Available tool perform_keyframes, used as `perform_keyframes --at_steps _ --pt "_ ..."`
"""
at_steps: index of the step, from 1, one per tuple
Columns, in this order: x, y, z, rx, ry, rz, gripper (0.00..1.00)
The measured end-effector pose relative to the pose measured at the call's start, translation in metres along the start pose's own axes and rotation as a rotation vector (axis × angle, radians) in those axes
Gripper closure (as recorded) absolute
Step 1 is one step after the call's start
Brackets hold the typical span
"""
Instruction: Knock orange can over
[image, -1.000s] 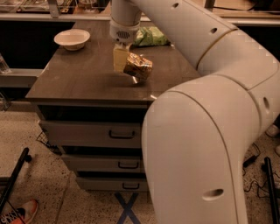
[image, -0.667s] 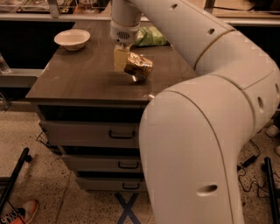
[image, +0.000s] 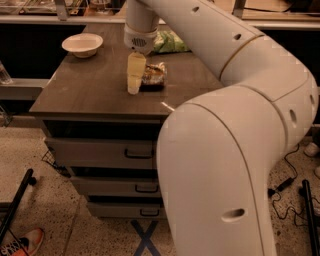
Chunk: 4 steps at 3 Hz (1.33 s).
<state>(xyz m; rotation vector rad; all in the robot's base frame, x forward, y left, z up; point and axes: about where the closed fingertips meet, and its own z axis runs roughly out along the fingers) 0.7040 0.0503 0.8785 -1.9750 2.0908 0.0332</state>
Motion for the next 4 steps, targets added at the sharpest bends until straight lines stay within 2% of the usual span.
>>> perform_keyframes --at_steps 1,2,3,4 --pt "0.000 -0.004 -0.006 0.008 -0.005 -0.015 0.00" --pt "0.008 -0.009 -0.009 0.015 -0.017 -0.005 0.00" --pt "0.024 -0.013 -0.024 0.018 -0.052 -0.017 0.00" --pt "0.052 -0.018 -0.048 0.067 -0.094 0.029 0.00"
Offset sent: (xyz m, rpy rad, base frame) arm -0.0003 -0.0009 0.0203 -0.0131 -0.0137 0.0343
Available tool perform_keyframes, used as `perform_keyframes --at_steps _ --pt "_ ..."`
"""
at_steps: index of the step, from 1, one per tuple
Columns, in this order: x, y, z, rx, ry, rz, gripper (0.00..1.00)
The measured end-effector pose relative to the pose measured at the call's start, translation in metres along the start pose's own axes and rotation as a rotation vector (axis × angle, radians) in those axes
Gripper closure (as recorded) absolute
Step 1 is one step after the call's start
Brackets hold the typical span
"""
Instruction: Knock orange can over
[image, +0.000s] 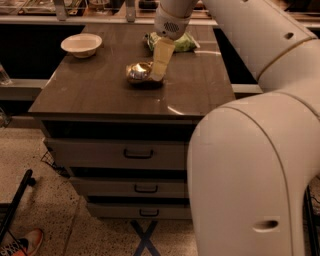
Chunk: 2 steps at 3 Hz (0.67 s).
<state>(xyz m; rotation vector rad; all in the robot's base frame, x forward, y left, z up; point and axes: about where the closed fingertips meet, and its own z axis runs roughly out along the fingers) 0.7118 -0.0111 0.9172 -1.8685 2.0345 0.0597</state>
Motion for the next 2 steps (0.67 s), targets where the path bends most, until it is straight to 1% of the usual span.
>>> perform_keyframes --at_steps 1,2 --pt "0.0364 -0.0090 -0.0177 0.087 -0.061 0.140 0.00" --pt "0.0311 -0.0084 -0.0135 0.077 -0.058 0.123 0.00"
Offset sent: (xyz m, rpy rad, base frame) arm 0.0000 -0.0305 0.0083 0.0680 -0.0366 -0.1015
